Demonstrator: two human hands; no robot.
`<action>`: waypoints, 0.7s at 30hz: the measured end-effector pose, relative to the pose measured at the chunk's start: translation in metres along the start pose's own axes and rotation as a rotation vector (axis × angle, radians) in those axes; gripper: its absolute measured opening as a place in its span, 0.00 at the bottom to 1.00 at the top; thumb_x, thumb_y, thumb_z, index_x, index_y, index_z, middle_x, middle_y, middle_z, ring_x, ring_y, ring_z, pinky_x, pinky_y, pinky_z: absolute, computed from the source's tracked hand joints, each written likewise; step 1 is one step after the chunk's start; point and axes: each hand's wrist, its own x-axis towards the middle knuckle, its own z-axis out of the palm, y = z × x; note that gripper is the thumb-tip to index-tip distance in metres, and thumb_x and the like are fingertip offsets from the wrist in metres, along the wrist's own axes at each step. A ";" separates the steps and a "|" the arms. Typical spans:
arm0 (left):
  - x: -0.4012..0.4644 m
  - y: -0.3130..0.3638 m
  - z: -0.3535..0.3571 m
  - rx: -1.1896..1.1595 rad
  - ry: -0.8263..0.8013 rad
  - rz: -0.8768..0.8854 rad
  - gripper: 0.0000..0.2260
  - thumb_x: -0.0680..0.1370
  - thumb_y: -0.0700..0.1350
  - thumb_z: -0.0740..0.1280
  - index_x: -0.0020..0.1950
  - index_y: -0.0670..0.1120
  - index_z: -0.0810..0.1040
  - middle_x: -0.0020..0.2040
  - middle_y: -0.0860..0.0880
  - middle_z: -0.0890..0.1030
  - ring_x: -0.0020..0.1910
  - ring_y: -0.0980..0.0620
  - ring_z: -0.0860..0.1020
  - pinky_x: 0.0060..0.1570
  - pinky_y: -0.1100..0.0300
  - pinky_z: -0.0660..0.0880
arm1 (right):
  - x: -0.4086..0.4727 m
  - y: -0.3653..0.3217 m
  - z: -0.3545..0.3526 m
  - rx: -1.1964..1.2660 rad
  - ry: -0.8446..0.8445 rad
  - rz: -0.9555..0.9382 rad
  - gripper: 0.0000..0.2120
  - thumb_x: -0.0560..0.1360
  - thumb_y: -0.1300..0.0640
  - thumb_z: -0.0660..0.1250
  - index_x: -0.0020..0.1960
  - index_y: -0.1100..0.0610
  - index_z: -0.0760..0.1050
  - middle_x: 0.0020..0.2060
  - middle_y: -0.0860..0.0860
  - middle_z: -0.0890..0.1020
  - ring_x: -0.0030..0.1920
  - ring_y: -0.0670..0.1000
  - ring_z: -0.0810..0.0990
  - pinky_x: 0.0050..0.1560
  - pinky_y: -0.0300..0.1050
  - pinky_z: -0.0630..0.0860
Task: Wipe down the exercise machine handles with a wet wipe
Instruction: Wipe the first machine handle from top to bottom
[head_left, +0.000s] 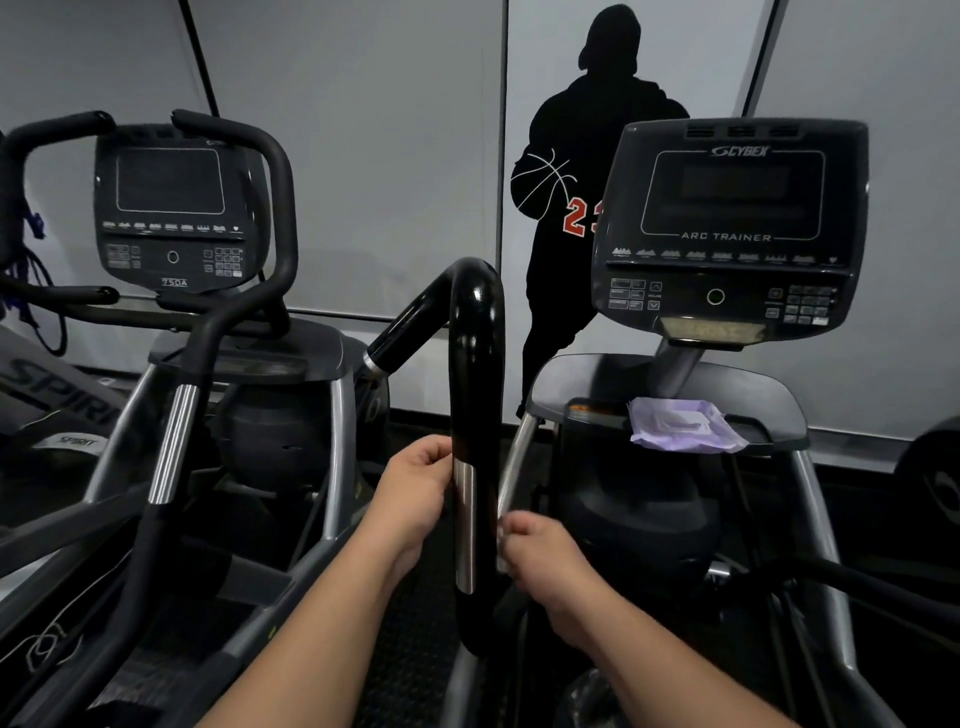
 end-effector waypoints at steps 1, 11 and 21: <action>0.001 0.000 0.000 0.012 -0.017 -0.019 0.10 0.79 0.37 0.66 0.43 0.47 0.84 0.37 0.43 0.83 0.39 0.43 0.79 0.37 0.56 0.75 | 0.000 0.002 0.001 0.004 -0.004 0.016 0.14 0.76 0.67 0.62 0.36 0.55 0.79 0.24 0.46 0.73 0.26 0.44 0.69 0.25 0.35 0.63; 0.014 0.003 -0.003 -0.027 -0.138 -0.085 0.08 0.80 0.41 0.67 0.43 0.48 0.83 0.34 0.47 0.83 0.30 0.53 0.78 0.28 0.63 0.69 | 0.011 -0.038 -0.010 0.200 0.066 -0.113 0.14 0.75 0.69 0.62 0.38 0.53 0.74 0.28 0.50 0.73 0.26 0.45 0.68 0.27 0.39 0.63; 0.016 0.020 -0.015 -0.094 -0.321 -0.162 0.07 0.77 0.40 0.68 0.47 0.47 0.87 0.48 0.38 0.84 0.41 0.48 0.79 0.37 0.59 0.71 | 0.008 -0.061 -0.013 0.323 0.016 -0.186 0.14 0.76 0.73 0.61 0.39 0.58 0.76 0.27 0.49 0.77 0.25 0.43 0.73 0.28 0.35 0.69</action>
